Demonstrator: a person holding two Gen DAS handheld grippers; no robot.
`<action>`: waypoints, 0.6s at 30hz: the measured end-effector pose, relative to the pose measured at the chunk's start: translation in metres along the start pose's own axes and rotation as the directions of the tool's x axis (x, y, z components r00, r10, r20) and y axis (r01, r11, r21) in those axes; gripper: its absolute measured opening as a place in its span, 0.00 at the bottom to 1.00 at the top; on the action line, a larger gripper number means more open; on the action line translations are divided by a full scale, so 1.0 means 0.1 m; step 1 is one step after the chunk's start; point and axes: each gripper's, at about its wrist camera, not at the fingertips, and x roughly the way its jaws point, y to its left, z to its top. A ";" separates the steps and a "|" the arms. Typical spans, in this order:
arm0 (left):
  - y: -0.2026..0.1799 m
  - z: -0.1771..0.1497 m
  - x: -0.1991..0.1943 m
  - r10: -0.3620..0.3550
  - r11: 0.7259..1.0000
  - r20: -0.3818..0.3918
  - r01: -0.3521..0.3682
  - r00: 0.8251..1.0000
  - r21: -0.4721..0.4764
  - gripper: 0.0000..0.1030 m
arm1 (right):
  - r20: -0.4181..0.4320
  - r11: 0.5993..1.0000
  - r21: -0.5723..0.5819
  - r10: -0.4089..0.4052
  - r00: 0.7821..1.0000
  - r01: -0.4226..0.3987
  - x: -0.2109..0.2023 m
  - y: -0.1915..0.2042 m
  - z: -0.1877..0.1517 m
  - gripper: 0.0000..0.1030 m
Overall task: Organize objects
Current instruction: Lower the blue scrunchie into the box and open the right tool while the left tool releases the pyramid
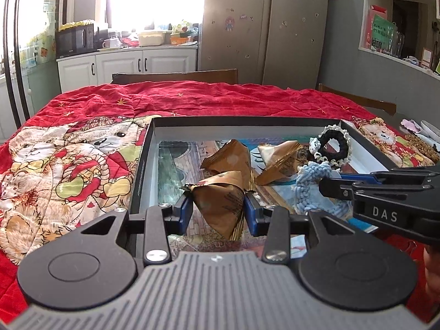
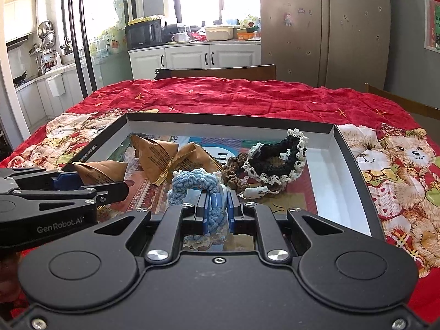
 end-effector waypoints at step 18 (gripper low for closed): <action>-0.05 -0.02 0.03 0.020 0.999 0.004 -0.020 1.000 0.039 0.44 | -0.018 1.000 -0.010 -0.006 1.000 0.006 0.06 0.00 -0.03 0.13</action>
